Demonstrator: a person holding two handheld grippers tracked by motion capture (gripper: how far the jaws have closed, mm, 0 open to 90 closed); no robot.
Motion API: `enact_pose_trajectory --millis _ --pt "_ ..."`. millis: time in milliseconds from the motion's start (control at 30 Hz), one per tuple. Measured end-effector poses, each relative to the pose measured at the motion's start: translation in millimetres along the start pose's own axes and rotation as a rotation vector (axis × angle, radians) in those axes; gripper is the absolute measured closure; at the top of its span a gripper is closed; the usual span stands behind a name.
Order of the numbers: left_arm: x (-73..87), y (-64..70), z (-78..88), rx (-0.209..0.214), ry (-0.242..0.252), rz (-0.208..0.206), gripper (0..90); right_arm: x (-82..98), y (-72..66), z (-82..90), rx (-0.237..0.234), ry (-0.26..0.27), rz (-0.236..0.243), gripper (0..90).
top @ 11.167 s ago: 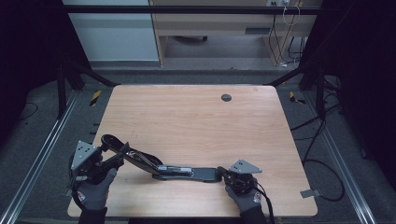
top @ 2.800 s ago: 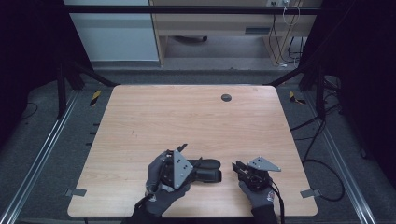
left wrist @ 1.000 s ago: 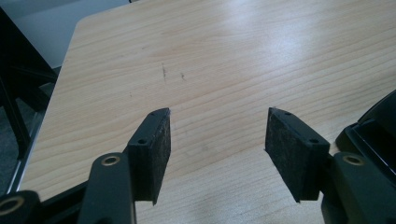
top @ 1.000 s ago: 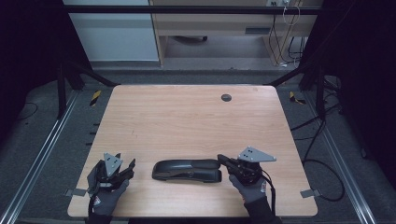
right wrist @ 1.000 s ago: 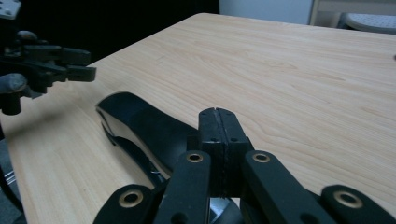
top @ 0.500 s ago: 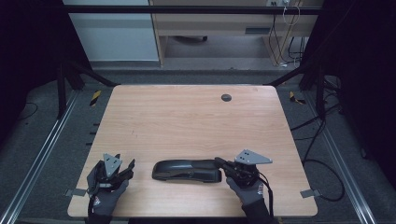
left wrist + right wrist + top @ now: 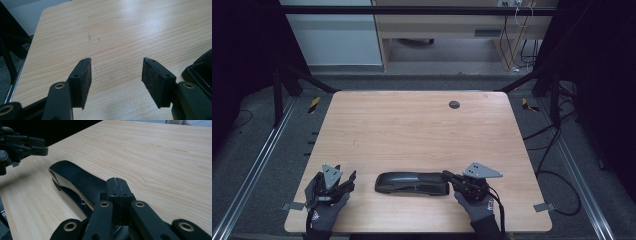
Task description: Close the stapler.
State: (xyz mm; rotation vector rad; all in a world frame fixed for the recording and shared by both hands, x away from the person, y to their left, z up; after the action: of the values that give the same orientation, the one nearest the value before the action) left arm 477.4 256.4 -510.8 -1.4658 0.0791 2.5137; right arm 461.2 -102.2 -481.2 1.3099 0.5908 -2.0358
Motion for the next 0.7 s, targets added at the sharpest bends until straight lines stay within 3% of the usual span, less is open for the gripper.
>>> enact_pose_trajectory --millis 300,700 --pt "0.2 -0.6 -0.4 -0.003 -0.002 0.000 40.6 2.7 -0.5 -1.3 0.013 -0.014 0.016 90.0" --pt "0.3 -0.8 -0.4 -0.005 -0.002 -0.002 40.6 9.8 -0.1 -3.8 0.016 -0.031 -0.004 90.0"
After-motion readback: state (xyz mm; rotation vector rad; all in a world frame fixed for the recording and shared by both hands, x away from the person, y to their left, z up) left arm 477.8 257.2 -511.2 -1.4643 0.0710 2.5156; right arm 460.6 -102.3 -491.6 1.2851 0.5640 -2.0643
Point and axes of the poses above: each handheld gripper's, and its own axes: z roughly backward along the jaws, x roughly out of its underside, y roughly to its right, the point moved 7 cm from there along -z, roughly forward along the jaws, and after that the axes turned 8 degrees about z, right-handed, at the moved point
